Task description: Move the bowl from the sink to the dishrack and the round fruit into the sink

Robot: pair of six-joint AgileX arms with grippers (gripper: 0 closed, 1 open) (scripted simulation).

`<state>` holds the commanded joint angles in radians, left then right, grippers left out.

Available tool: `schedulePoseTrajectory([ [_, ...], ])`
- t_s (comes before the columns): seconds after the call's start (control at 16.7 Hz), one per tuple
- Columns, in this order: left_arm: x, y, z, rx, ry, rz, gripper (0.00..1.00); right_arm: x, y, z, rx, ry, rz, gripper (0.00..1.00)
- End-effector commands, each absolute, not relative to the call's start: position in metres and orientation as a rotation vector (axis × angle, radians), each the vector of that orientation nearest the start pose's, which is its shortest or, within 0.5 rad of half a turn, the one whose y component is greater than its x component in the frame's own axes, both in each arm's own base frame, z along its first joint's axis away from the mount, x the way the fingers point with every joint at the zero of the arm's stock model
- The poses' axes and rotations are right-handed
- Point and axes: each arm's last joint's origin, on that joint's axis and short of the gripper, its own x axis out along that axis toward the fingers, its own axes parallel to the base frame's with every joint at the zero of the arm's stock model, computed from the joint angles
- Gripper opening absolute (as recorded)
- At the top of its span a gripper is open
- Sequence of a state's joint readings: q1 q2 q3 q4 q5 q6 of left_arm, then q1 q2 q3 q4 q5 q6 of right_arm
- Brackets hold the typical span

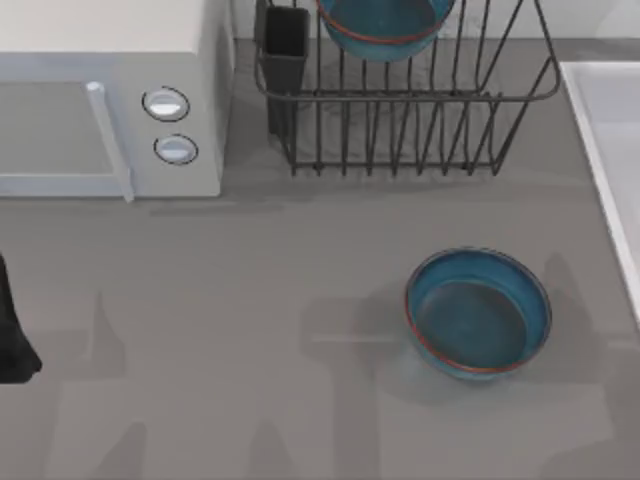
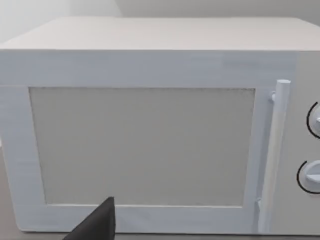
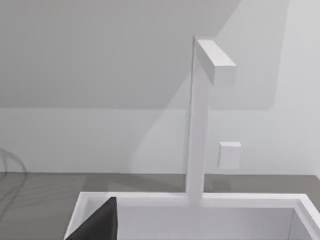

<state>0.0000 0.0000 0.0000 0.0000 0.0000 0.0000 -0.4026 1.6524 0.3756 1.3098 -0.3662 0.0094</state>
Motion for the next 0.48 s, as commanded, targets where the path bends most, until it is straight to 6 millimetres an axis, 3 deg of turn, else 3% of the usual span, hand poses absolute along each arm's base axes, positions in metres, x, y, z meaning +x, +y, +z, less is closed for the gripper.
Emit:
schedulePoseTrajectory([
  [0.24, 0.106, -0.001, 0.160, 0.000, 0.000, 0.000, 1.00, 0.215, -0.058, 0.187, -0.011, -0.024, -0.014, 1.00],
  [0.48, 0.106, -0.001, 0.160, 0.000, 0.000, 0.000, 1.00, 0.164, -0.027, 0.195, -0.002, -0.026, -0.010, 1.00],
])
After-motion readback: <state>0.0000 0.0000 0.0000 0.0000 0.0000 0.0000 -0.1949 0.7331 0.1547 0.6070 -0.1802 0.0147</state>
